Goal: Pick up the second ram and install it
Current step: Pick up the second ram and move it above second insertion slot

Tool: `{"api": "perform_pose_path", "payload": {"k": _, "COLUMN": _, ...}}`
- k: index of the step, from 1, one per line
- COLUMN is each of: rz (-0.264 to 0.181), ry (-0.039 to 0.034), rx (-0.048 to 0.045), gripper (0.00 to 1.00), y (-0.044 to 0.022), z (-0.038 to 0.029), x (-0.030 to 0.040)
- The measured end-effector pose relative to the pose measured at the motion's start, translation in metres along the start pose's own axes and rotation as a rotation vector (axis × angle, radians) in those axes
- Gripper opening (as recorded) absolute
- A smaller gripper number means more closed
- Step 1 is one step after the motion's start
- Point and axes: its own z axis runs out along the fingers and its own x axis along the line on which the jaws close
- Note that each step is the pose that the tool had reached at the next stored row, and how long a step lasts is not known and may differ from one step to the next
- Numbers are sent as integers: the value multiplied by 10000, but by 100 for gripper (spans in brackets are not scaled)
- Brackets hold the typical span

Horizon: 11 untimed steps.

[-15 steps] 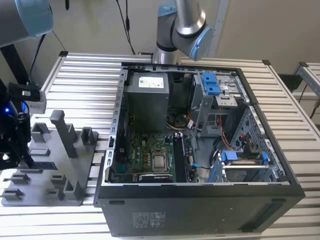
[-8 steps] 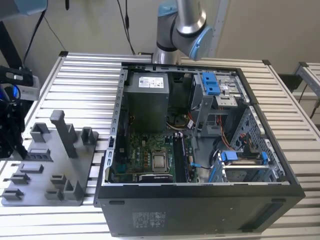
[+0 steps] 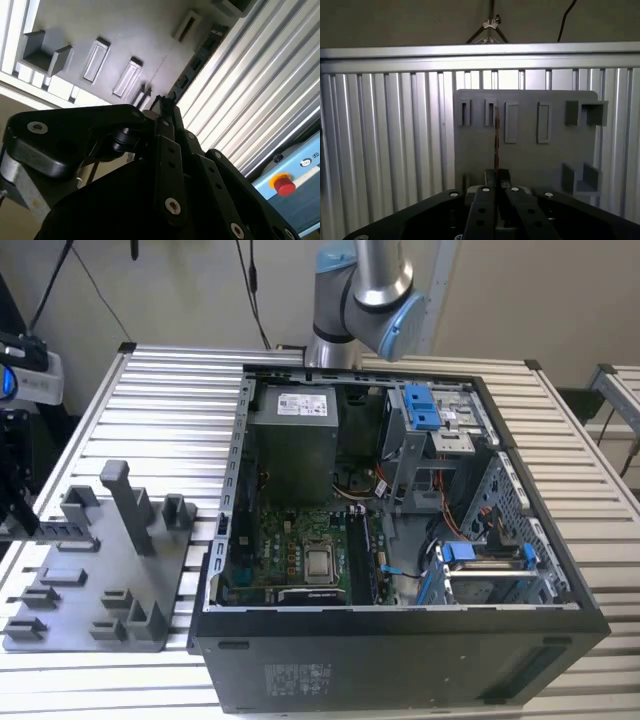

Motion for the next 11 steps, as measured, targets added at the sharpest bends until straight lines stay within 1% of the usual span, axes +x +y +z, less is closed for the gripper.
{"api": "perform_pose_path", "payload": {"k": 11, "rz": -1, "ry": 0, "rx": 0, "gripper": 14, "y": -1, "z": -500, "x": 1}}
